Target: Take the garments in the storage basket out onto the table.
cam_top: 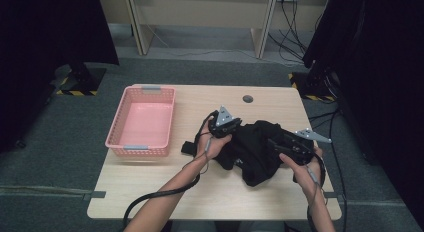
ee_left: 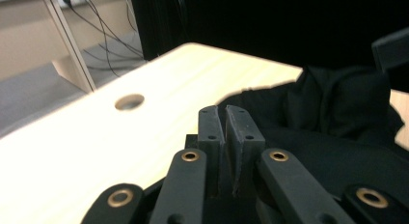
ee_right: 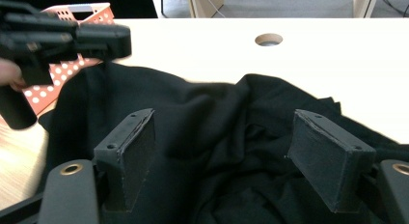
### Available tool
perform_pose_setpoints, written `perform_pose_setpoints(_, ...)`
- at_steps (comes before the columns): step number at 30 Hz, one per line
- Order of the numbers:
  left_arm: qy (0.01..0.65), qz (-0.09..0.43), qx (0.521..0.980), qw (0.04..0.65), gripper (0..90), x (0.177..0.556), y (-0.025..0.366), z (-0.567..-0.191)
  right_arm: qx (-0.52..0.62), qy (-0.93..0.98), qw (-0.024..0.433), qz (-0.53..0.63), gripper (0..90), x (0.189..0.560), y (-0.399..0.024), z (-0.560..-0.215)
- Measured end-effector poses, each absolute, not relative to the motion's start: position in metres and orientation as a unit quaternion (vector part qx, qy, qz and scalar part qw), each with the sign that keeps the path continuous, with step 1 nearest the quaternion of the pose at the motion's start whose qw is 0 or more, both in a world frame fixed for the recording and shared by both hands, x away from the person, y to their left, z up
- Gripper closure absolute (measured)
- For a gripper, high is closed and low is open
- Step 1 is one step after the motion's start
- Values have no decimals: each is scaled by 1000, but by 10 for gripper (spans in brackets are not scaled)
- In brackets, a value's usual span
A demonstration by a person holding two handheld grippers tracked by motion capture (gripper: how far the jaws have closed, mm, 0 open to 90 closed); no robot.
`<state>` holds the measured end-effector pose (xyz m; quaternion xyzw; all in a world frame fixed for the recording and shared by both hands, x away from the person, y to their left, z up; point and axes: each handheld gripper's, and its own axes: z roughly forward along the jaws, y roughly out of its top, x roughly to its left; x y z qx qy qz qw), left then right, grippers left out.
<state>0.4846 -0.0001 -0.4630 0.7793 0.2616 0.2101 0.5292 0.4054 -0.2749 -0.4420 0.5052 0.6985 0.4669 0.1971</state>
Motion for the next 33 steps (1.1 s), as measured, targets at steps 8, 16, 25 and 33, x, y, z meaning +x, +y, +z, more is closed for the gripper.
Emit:
perform_pose_setpoints(8,274,194,787,517,709,480,0,-492,507,706,193,456,234,408,-266,-454)
perform_pose_setpoints(16,275,198,784,521,571,470,4,-497,511,706,199,448,207,411,-259,-466)
perform_pose_setpoints(25,286,198,775,527,383,457,11,-501,510,691,224,460,162,414,-253,-477)
perform_pose_setpoints(33,310,202,760,534,200,445,22,-500,502,690,226,471,139,414,-245,-484)
